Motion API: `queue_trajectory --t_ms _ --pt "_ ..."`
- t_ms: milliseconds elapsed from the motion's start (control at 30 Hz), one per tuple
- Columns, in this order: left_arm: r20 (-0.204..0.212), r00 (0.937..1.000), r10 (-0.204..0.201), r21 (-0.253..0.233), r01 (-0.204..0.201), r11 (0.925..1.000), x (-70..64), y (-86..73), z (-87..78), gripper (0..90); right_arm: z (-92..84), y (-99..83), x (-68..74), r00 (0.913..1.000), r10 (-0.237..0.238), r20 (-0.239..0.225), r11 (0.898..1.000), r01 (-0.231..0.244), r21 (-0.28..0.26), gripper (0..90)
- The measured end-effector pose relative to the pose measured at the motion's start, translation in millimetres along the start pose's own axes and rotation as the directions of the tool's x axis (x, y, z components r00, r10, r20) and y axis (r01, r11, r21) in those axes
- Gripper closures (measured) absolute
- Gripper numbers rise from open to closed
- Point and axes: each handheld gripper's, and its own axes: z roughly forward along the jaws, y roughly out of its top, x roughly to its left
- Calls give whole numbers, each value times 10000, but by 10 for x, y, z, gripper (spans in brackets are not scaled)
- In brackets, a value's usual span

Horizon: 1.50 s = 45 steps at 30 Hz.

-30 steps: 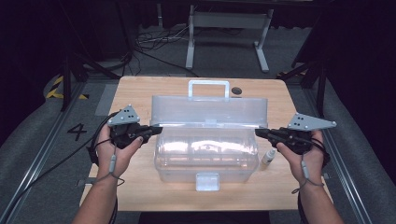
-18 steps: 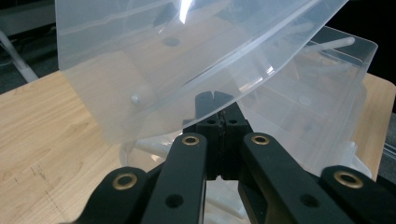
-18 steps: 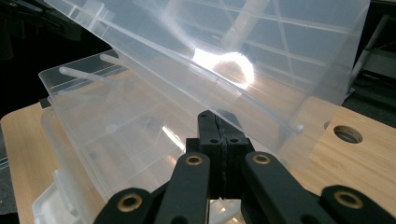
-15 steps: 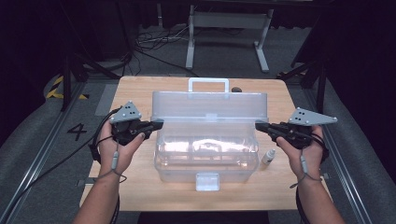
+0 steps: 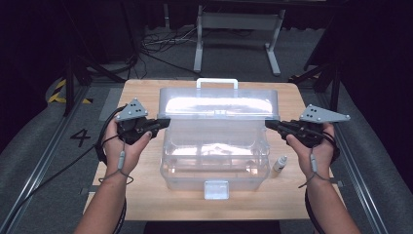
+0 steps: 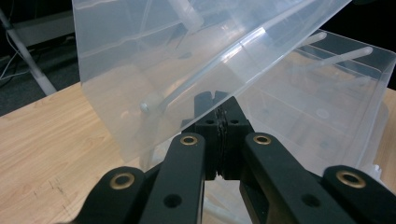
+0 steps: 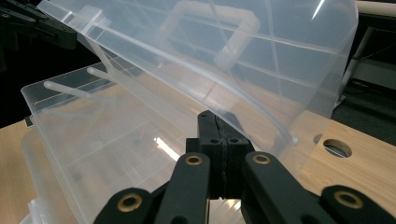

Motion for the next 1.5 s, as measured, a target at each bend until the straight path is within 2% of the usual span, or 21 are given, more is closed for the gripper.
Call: queue_trajectory --t_ms 367,767,867,1200,1400,1500 --pt "-176 9998 -31 -54 30 10000 51 74 30 881 46 78 -46 9999 64 153 9999 -62 -101 900" --pt "-189 9998 -94 -80 92 9999 92 120 49 865 92 132 -97 9995 197 253 9997 -192 -167 900" --pt "-372 9993 46 110 -42 9999 84 117 30 868 103 128 -110 9992 270 296 9995 -264 -182 900" --pt "-658 9978 55 -18 -57 10000 46 36 -136 841 115 120 -122 9989 312 363 9994 -306 -184 900" --pt "-1047 9945 97 -103 -108 9999 2 -3 -214 763 118 128 -126 9987 329 379 9993 -323 -161 900" --pt "-1236 9923 -44 -307 7 9995 12 7 -239 728 119 128 -130 9986 367 392 9992 -360 -183 900"
